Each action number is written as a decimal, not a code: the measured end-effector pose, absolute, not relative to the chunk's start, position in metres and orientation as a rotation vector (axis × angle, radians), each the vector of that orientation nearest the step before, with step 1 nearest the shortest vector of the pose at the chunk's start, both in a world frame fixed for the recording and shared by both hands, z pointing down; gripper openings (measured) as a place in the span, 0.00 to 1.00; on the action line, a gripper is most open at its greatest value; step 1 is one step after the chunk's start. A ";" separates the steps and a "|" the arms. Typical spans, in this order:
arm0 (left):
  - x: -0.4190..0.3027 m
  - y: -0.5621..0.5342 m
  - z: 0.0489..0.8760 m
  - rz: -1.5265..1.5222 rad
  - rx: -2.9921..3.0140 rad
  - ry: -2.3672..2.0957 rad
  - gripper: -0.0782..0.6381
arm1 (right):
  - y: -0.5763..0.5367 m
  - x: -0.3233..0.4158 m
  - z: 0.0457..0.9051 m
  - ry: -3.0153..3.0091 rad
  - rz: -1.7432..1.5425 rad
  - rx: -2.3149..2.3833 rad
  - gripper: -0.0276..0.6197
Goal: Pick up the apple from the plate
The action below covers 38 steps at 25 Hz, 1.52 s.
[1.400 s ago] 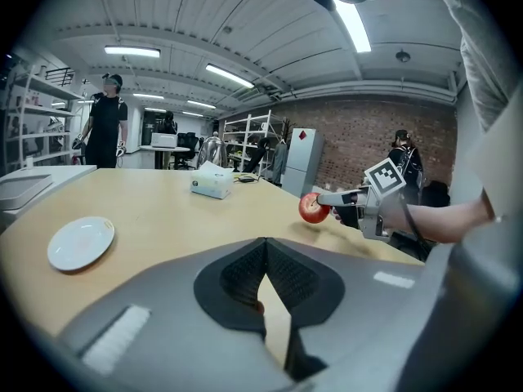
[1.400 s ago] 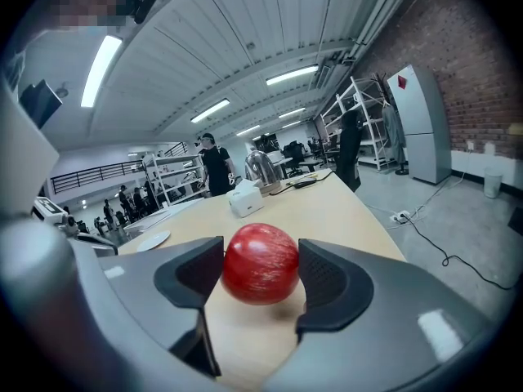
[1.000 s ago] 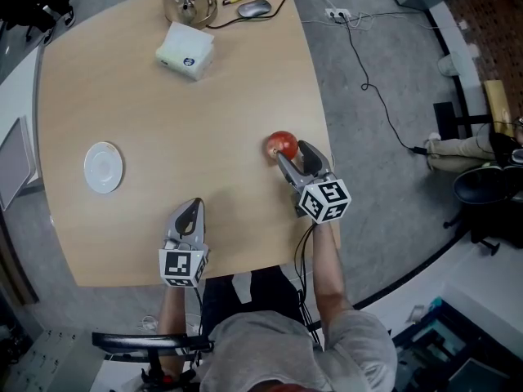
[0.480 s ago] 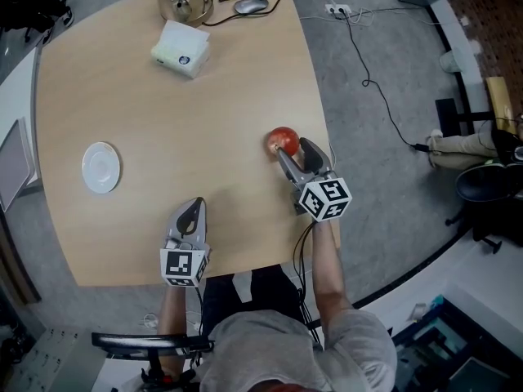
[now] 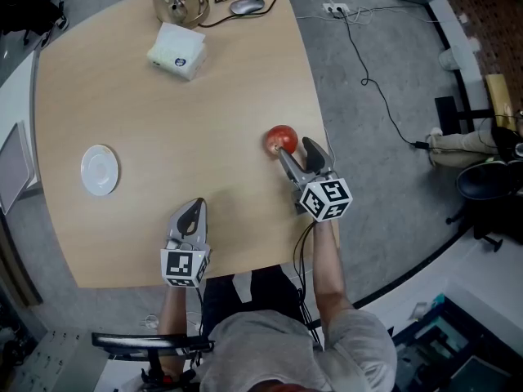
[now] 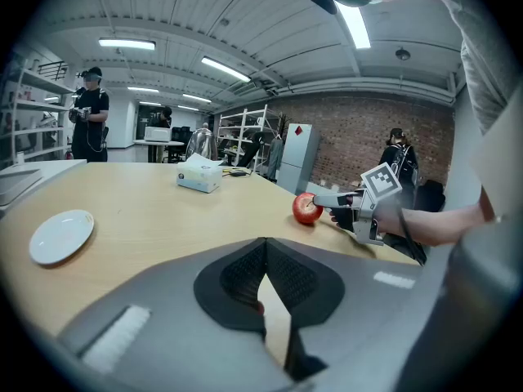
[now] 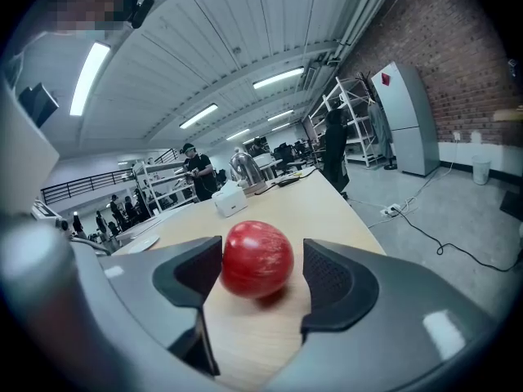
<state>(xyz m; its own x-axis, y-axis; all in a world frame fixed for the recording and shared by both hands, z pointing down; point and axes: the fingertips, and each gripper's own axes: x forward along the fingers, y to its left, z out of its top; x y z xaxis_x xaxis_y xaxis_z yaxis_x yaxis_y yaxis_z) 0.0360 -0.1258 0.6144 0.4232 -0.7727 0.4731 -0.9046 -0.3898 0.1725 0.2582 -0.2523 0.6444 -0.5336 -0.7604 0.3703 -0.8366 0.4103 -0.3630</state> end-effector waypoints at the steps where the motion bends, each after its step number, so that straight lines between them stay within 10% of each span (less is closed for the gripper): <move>1: 0.037 -0.126 0.614 0.447 2.280 -1.428 0.14 | -0.253 0.259 0.644 -2.511 0.777 1.437 0.51; 38: 0.044 -0.116 0.587 0.420 2.320 -1.439 0.14 | -0.229 0.268 0.614 -2.512 0.671 1.449 0.43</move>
